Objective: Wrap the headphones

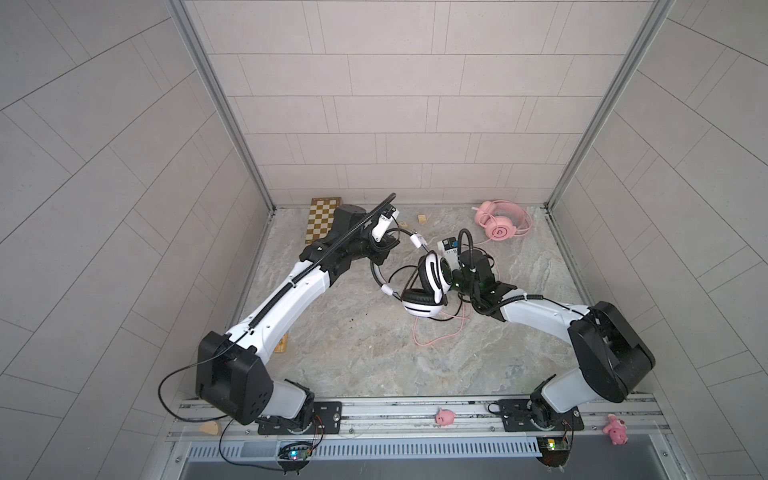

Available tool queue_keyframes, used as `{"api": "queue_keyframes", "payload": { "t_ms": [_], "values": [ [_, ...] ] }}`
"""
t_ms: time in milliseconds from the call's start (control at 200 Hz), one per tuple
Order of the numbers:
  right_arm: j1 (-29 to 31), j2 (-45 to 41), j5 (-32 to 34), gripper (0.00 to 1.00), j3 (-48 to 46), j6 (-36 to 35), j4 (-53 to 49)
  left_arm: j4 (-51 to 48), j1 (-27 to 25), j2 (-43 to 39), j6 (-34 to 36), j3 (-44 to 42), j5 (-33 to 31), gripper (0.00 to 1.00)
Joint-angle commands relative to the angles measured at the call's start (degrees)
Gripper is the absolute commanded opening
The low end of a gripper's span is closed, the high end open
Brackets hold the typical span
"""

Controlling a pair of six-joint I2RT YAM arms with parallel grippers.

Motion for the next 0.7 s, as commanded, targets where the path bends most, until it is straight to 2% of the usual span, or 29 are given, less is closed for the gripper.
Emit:
{"api": "queue_keyframes", "payload": {
  "t_ms": [0, 155, 290, 435, 696],
  "values": [
    [-0.2, 1.7, 0.3, 0.23, -1.0, 2.6, 7.1, 8.8, 0.6, -3.1, -6.6, -0.4, 5.2, 0.0],
    [-0.2, 6.8, -3.0, 0.23, -0.3, 4.9, 11.0, 14.9, 1.6, -3.7, -13.2, -2.7, 5.2, 0.0],
    [-0.1, 9.6, -5.6, 0.23, 1.1, 6.1, 12.0, 23.8, 4.4, -2.6, -21.6, -5.1, 10.2, 0.0],
    [-0.1, 12.0, -7.1, 0.22, 2.9, 6.8, 10.6, 31.6, 7.0, -1.6, -28.9, -7.0, 12.2, 0.0],
    [0.6, 19.0, -13.8, 0.2, 8.4, 9.6, 8.9, 37.7, 11.6, -2.8, -37.3, -9.7, 5.8, 0.0]
  ]
}}
